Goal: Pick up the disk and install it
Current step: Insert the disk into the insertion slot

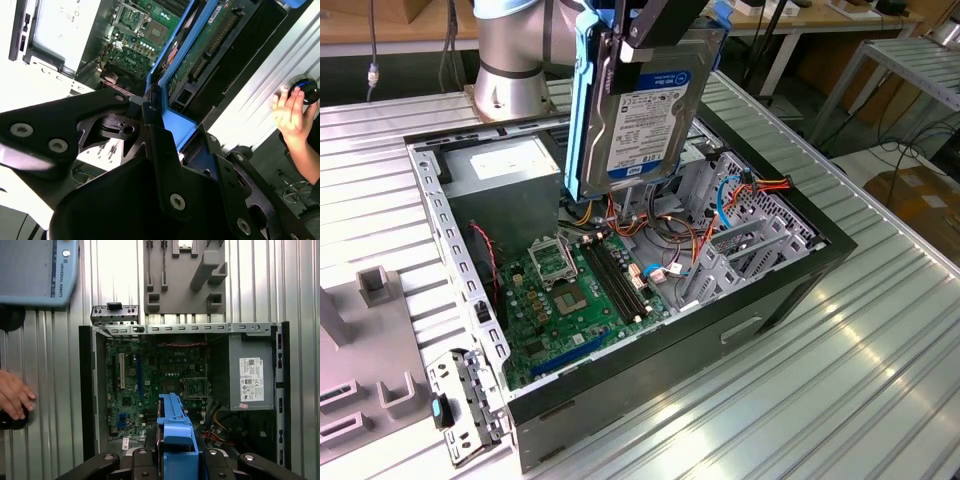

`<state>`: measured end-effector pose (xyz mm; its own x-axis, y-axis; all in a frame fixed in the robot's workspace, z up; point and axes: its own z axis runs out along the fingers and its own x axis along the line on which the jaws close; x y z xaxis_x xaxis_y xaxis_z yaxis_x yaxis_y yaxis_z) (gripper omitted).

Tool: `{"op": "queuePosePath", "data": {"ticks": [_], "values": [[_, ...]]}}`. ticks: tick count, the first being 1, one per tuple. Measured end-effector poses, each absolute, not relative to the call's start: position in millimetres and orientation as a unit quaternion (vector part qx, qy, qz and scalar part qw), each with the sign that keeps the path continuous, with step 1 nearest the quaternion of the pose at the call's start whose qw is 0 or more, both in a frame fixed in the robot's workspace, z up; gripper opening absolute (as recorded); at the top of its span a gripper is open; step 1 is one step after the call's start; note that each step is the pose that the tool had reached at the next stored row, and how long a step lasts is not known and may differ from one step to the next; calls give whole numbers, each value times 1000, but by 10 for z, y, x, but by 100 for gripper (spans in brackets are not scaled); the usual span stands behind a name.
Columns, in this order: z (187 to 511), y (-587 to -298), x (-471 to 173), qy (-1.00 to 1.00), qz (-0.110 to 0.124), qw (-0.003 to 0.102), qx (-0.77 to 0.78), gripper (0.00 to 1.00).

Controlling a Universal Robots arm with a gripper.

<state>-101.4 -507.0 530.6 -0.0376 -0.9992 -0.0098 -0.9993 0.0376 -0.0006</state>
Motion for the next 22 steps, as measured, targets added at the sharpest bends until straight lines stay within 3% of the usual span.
{"op": "queuePosePath", "data": {"ticks": [22], "values": [[5250, -5127, -627, 722, 1, 2, -692, 37]]}}
